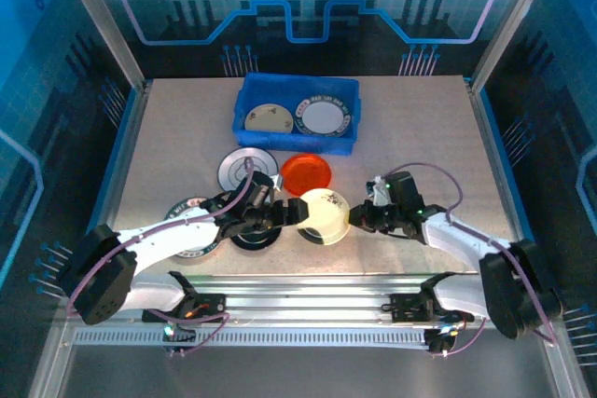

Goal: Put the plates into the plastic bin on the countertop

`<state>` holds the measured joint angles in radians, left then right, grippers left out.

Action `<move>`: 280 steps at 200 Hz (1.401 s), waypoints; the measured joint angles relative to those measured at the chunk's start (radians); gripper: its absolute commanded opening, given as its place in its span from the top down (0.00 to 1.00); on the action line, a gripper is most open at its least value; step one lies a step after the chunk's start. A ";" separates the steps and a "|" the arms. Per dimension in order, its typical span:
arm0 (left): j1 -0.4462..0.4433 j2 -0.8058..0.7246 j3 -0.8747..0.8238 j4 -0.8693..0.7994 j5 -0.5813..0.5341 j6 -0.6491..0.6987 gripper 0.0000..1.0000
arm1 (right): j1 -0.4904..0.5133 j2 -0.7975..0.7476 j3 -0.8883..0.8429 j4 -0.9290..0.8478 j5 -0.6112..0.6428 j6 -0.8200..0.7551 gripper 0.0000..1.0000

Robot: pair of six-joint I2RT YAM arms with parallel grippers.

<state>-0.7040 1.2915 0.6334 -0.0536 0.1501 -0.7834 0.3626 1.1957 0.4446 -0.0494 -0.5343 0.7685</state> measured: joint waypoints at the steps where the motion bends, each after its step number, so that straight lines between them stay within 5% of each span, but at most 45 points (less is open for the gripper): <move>1: 0.000 0.000 0.000 0.000 0.000 0.000 0.21 | -0.001 -0.002 0.000 0.000 -0.002 0.000 1.00; 25: 0.003 0.004 0.000 0.023 0.005 0.001 0.42 | -0.006 -0.031 0.013 -0.006 -0.065 0.003 1.00; 55: 0.011 0.011 0.021 0.039 0.016 -0.003 1.00 | -0.006 -0.026 0.042 -0.010 -0.107 0.010 1.00; 72: 0.022 0.009 0.044 0.051 0.033 -0.002 1.00 | -0.018 -0.012 0.048 -0.015 -0.100 0.015 1.00; 102: 0.040 0.009 0.045 0.067 0.055 -0.006 1.00 | -0.019 0.000 0.071 -0.010 -0.104 0.011 0.74; 118: 0.043 0.009 0.044 0.083 0.064 -0.013 1.00 | -0.017 0.010 0.091 -0.010 -0.111 0.000 0.73; 138: 0.048 0.003 0.044 0.101 0.076 -0.029 1.00 | -0.017 0.029 0.122 -0.012 -0.106 -0.021 1.00; 160: 0.063 -0.011 0.043 0.099 0.072 -0.031 1.00 | -0.021 0.053 0.154 -0.021 -0.103 -0.029 1.00; 165: 0.064 -0.014 0.043 0.098 0.068 -0.031 0.85 | -0.021 0.055 0.162 -0.027 -0.100 -0.032 1.00; 174: 0.066 -0.022 0.043 0.097 0.065 -0.030 0.27 | -0.021 0.060 0.183 -0.048 -0.097 -0.038 1.00; 181: 0.066 -0.031 0.043 0.095 0.064 -0.031 0.01 | -0.018 0.066 0.205 -0.065 -0.093 -0.044 1.00; 280: 0.065 -0.222 0.007 0.033 -0.077 -0.008 0.01 | -0.017 0.292 0.792 -0.311 0.155 -0.096 1.00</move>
<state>-0.6392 1.0698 0.6407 -0.0208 0.0734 -0.7914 0.3458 1.4876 1.2366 -0.3599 -0.3790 0.6724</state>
